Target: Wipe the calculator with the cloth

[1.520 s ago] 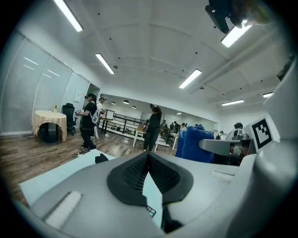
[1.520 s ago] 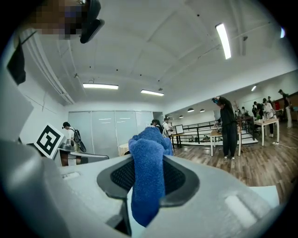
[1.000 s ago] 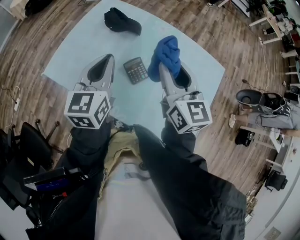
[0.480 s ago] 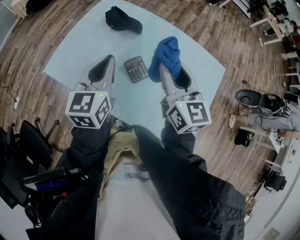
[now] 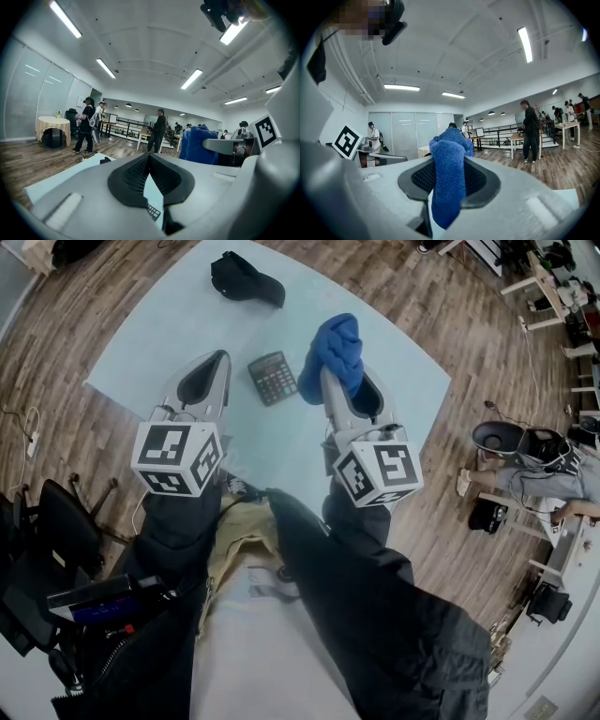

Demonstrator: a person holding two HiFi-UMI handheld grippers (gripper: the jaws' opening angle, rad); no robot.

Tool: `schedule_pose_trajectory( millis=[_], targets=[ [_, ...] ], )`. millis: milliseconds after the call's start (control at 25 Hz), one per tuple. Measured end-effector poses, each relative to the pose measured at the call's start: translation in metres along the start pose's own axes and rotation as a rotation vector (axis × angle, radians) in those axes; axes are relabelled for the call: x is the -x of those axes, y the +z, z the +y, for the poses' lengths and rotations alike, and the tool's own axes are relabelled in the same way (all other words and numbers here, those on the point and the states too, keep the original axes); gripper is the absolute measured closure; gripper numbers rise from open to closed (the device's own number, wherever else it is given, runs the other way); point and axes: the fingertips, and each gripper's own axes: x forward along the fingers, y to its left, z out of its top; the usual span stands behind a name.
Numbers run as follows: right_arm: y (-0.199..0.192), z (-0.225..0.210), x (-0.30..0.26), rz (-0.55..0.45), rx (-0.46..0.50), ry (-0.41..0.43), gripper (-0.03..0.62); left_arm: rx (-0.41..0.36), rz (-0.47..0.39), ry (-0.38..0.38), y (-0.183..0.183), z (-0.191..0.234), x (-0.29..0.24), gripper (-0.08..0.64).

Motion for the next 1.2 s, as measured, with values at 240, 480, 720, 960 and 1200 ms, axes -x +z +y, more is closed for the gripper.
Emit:
schedule_pose_trajectory(
  millis=[240, 480, 720, 960, 1200],
  targets=[
    [-0.0017, -0.0006, -0.0010, 0.005, -0.002, 0.002, 0.469, 0.006, 0.008, 0.000, -0.0030, 0.0002, -0.0010, 0.565],
    [-0.0022, -0.0017, -0.0014, 0.008, -0.003, 0.001, 0.469, 0.010, 0.007, 0.000, -0.0023, 0.0004, -0.0011, 0.565],
    [-0.0023, -0.0015, -0.0028, 0.008, 0.001, 0.002, 0.471, 0.011, 0.010, 0.003, -0.0023, 0.0011, -0.0012, 0.565],
    [-0.0044, -0.0018, -0.0036, 0.015, 0.006, 0.000, 0.472, 0.011, 0.013, 0.002, -0.0036, 0.0011, -0.0014, 0.565],
    [-0.0058, -0.0018, -0.0036, 0.017, 0.002, 0.002, 0.472, 0.014, 0.016, 0.004, -0.0055, 0.0015, -0.0013, 0.565]
  ],
)
